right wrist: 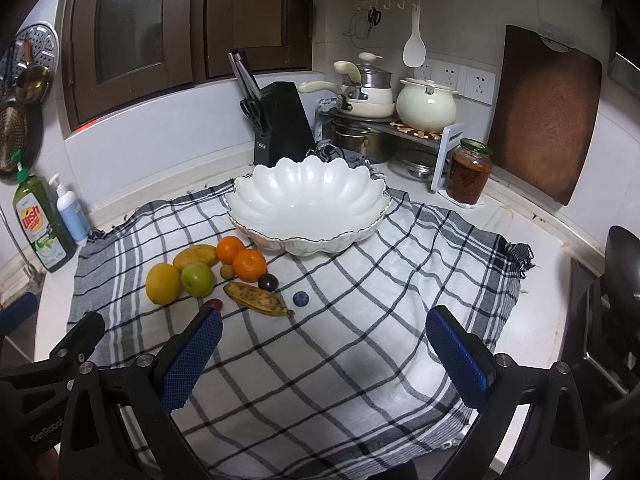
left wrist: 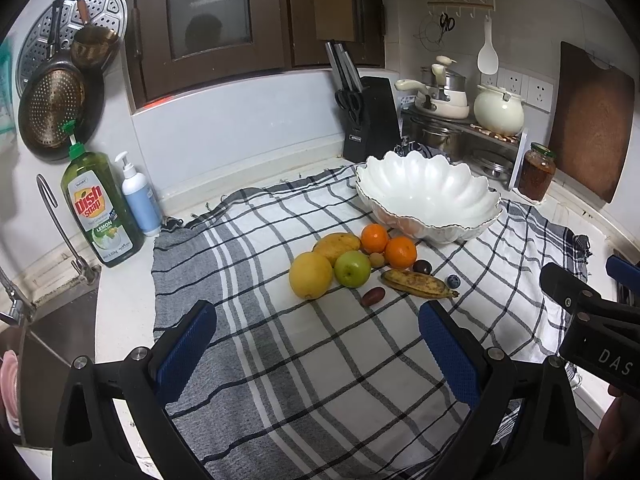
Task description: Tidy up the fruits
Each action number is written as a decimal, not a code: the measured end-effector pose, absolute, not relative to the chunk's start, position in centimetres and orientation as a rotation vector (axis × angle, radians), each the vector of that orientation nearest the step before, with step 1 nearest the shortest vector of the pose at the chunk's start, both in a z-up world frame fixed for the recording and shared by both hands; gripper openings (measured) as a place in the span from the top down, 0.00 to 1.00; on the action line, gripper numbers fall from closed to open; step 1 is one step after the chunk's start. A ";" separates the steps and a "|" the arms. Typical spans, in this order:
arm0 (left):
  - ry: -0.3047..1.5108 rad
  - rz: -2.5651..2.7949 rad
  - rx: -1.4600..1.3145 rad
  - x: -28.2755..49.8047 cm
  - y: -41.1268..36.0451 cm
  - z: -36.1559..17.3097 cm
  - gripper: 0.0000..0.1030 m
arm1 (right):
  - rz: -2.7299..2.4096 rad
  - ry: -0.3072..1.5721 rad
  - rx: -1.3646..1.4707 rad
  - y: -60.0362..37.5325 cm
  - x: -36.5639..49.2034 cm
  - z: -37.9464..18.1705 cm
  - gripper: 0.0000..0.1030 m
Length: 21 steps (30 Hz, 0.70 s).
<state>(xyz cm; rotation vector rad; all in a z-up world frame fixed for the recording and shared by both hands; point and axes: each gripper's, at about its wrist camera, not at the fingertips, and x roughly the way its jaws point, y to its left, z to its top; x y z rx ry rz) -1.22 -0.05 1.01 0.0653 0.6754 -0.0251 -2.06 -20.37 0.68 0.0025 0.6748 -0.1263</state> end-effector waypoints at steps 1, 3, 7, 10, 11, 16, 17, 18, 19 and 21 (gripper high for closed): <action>0.675 -0.026 0.066 -1.3 -0.1 1.0 0.00 | -0.126 0.675 0.003 -20.4 -2.1 0.7 0.00; 0.676 -0.027 0.064 -1.2 0.0 1.0 0.00 | -0.125 0.674 0.003 -20.4 -2.1 0.7 0.00; 0.678 -0.026 0.065 -1.0 -0.4 0.8 0.00 | -0.125 0.675 0.002 -20.4 -2.1 0.7 0.00; 0.678 -0.026 0.064 -0.9 -0.4 0.8 0.00 | -0.125 0.675 0.004 -20.4 -2.1 0.7 0.00; 0.679 -0.026 0.064 -1.0 -0.4 0.8 0.00 | -0.126 0.674 0.004 -20.4 -2.1 0.7 0.00; 0.679 -0.026 0.064 -1.1 -0.4 0.9 0.00 | -0.125 0.673 0.003 -20.4 -2.1 0.7 0.00; 0.679 -0.027 0.065 -1.0 -0.4 0.8 0.00 | -0.125 0.673 0.003 -20.5 -2.2 0.7 0.00; 0.680 -0.027 0.064 -1.0 -0.4 0.9 0.00 | -0.125 0.674 0.004 -20.5 -2.2 0.7 0.00; 0.680 -0.027 0.064 -0.9 -0.4 0.8 0.00 | -0.126 0.674 0.004 -20.4 -2.2 0.7 0.00; 0.681 -0.027 0.064 -1.0 -0.4 0.8 0.00 | -0.126 0.674 0.003 -20.4 -2.2 0.7 0.00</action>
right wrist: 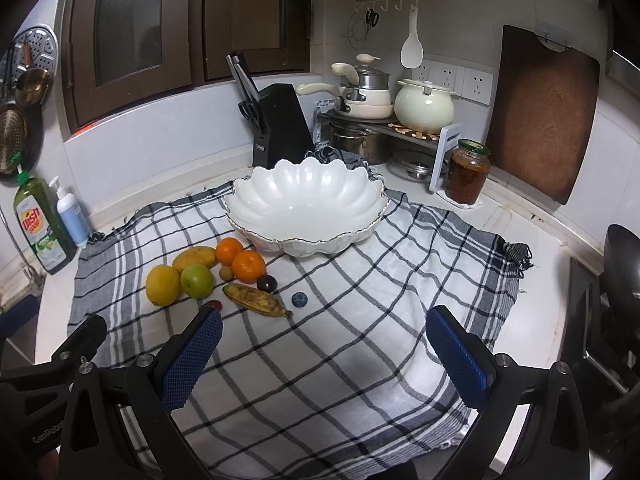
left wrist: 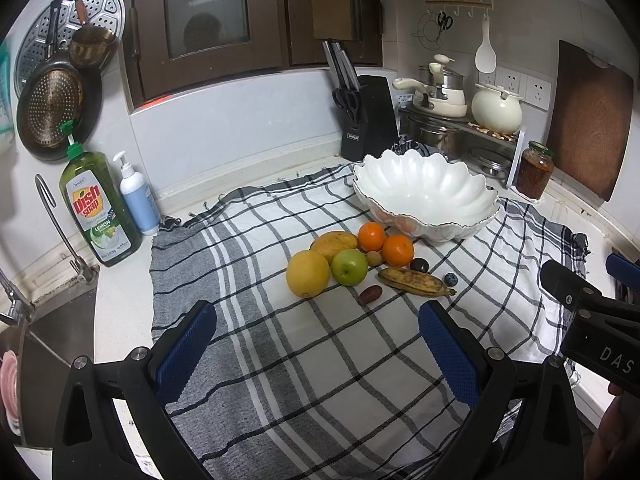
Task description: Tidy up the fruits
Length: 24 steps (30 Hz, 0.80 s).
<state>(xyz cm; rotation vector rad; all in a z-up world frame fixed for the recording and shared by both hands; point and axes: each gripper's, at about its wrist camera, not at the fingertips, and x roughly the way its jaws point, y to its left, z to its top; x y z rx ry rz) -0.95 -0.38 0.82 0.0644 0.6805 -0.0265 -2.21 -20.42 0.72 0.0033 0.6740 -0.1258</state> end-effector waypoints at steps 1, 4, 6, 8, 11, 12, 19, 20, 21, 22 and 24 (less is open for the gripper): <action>0.681 -0.026 0.065 -1.1 -0.5 0.9 0.00 | -0.125 0.673 0.003 -20.4 -2.2 0.7 0.00; 0.681 -0.027 0.064 -1.1 -0.6 0.8 0.00 | -0.125 0.673 0.004 -20.4 -2.3 0.7 0.00; 0.681 -0.027 0.065 -1.2 -0.6 0.8 0.00 | -0.125 0.672 0.003 -20.5 -2.2 0.7 0.00; 0.682 -0.026 0.065 -1.3 -0.7 0.9 0.00 | -0.125 0.673 0.004 -20.5 -2.2 0.7 0.00; 0.682 -0.027 0.064 -1.2 -0.6 0.9 0.00 | -0.125 0.672 0.004 -20.5 -2.3 0.7 0.00; 0.681 -0.027 0.064 -1.2 -0.6 0.8 0.00 | -0.125 0.671 0.004 -20.5 -2.3 0.7 0.00; 0.684 -0.027 0.064 -1.2 -0.6 0.9 0.00 | -0.125 0.672 0.004 -20.5 -2.3 0.8 0.00; 0.683 -0.027 0.064 -1.1 -0.6 0.9 0.00 | -0.125 0.671 0.004 -20.5 -2.3 0.8 0.00; 0.683 -0.027 0.064 -1.1 -0.6 0.8 0.00 | -0.125 0.671 0.005 -20.5 -2.3 0.8 0.00; 0.682 -0.027 0.064 -1.3 -0.6 0.9 0.00 | -0.125 0.671 0.005 -20.5 -2.3 0.8 0.00; 0.682 -0.026 0.064 -1.1 -0.5 0.8 0.00 | -0.125 0.671 0.005 -20.5 -2.4 0.8 0.00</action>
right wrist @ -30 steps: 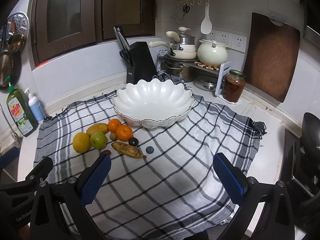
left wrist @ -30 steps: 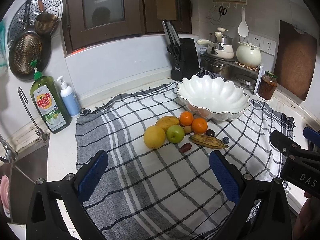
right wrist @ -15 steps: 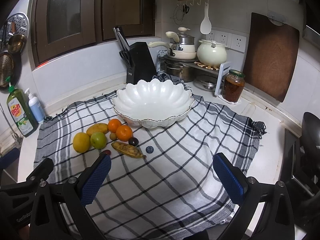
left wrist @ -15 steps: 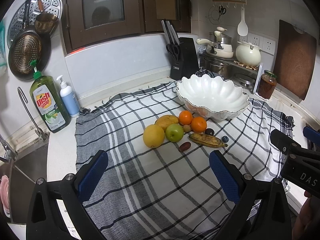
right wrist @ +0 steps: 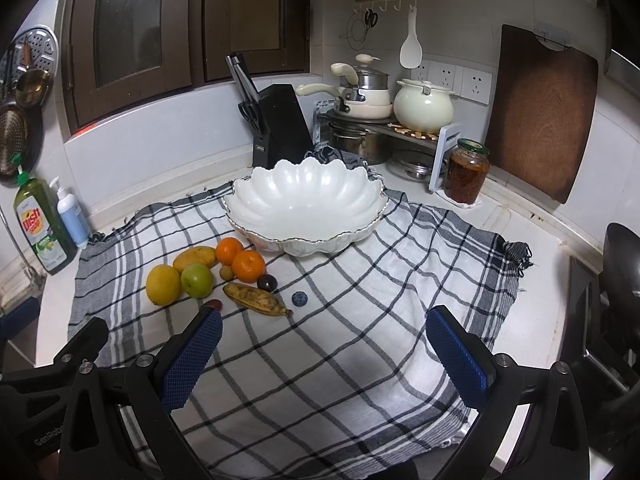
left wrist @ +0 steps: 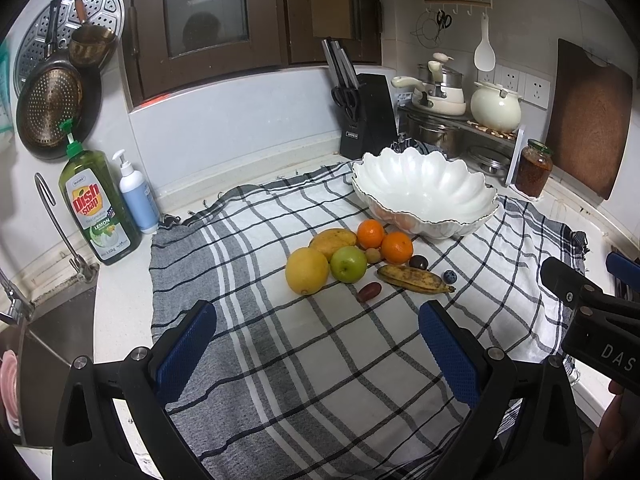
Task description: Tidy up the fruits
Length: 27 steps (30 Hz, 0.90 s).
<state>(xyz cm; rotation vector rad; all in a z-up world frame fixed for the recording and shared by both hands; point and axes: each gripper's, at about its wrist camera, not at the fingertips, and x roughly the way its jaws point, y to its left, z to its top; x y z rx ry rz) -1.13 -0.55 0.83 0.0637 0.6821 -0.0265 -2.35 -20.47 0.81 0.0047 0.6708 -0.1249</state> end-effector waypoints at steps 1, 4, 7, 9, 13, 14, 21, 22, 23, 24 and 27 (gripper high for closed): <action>0.682 -0.026 0.063 -1.2 -0.6 0.9 0.00 | -0.125 0.670 0.004 -20.5 -2.4 0.8 0.00; 0.683 -0.028 0.064 -1.1 -0.5 0.8 0.00 | -0.124 0.671 0.005 -20.5 -2.3 0.8 0.00; 0.683 -0.027 0.064 -1.1 -0.5 0.8 0.00 | -0.125 0.671 0.006 -20.4 -2.4 0.9 0.00; 0.682 -0.028 0.064 -1.1 -0.5 0.8 0.00 | -0.125 0.670 0.005 -20.5 -2.3 0.9 0.00; 0.684 -0.028 0.064 -1.1 -0.5 0.8 0.00 | -0.125 0.671 0.006 -20.5 -2.4 0.9 0.00; 0.683 -0.028 0.064 -1.1 -0.5 0.8 0.00 | -0.125 0.671 0.005 -20.5 -2.4 0.9 0.00; 0.684 -0.028 0.064 -1.1 -0.5 0.8 0.00 | -0.124 0.670 0.006 -20.4 -2.3 0.7 0.00; 0.685 -0.027 0.064 -1.1 -0.6 0.8 0.00 | -0.124 0.670 0.006 -20.4 -2.3 0.6 0.00; 0.685 -0.027 0.064 -1.2 -0.6 0.9 0.00 | -0.124 0.671 0.006 -20.4 -2.2 0.4 0.00; 0.685 -0.027 0.064 -1.2 -0.6 0.8 0.00 | -0.124 0.671 0.006 -20.3 -2.2 0.3 0.00; 0.685 -0.026 0.066 -1.3 -0.8 0.6 0.00 | -0.125 0.673 0.007 -20.4 -2.4 0.4 0.00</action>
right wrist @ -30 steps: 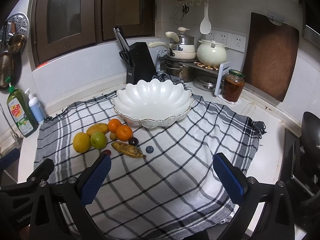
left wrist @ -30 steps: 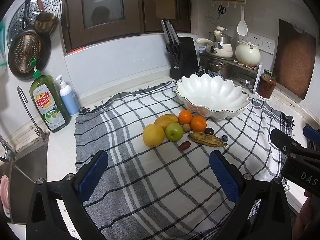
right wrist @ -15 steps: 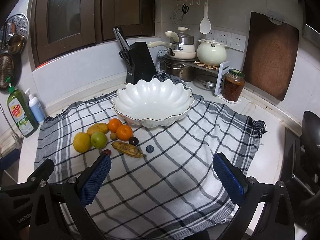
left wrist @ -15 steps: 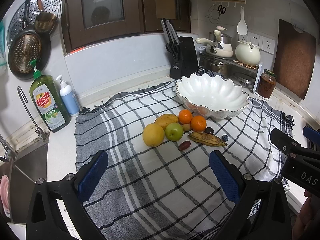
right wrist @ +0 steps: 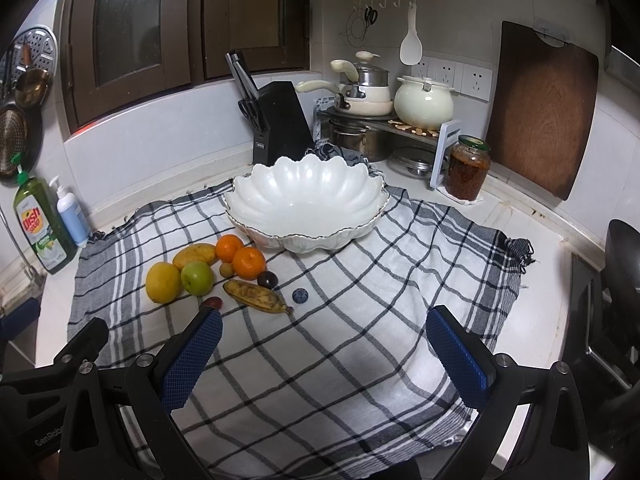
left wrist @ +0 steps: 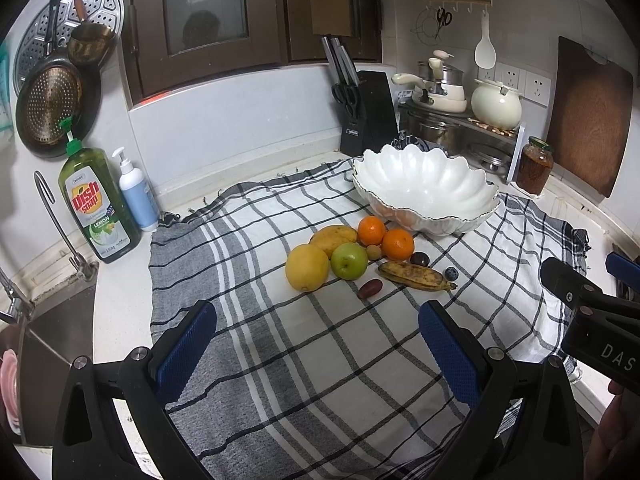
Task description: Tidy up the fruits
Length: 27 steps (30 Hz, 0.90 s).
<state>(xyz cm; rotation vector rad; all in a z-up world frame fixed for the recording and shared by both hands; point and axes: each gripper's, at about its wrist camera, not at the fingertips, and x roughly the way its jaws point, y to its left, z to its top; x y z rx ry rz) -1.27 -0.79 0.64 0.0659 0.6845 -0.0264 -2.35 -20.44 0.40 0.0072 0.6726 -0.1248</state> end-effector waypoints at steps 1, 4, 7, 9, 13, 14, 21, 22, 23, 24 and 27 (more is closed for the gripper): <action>0.686 -0.025 0.066 -1.3 -0.9 0.5 0.00 | -0.125 0.675 0.007 -20.3 -2.3 0.5 0.00; 0.692 -0.024 0.066 -1.7 -1.4 -0.4 0.00 | -0.124 0.681 0.004 -20.1 -2.1 0.5 0.00; 0.701 -0.025 0.067 -1.6 -1.5 -1.1 0.00 | -0.125 0.688 0.003 -20.6 -1.7 -0.2 0.00; 0.708 -0.027 0.067 -1.0 -1.3 -1.5 0.00 | -0.126 0.695 0.003 -20.7 -1.5 -0.5 0.00; 0.719 -0.030 0.072 0.5 -1.1 -1.9 0.00 | -0.127 0.708 0.005 -20.7 -0.6 -1.3 0.00; 0.722 -0.029 0.073 0.7 -1.1 -2.0 0.00 | -0.126 0.712 0.005 -20.7 -0.3 -1.6 0.00; 0.742 -0.015 0.083 2.4 -0.8 -3.3 0.00 | -0.106 0.737 0.003 -20.5 1.5 -3.1 0.00; 0.745 -0.013 0.084 2.6 -0.8 -3.5 0.00 | -0.103 0.739 0.001 -20.5 1.6 -3.3 0.00; 0.750 -0.010 0.083 2.9 -0.7 -3.7 0.00 | -0.100 0.743 -0.003 -20.4 1.9 -3.5 0.00; 0.756 -0.007 0.081 3.2 -0.6 -4.0 0.00 | -0.096 0.746 -0.005 -20.4 2.1 -3.7 0.00; 0.769 -0.001 0.077 4.0 -0.4 -4.6 0.00 | -0.079 0.758 -0.012 -20.1 3.0 -4.4 0.00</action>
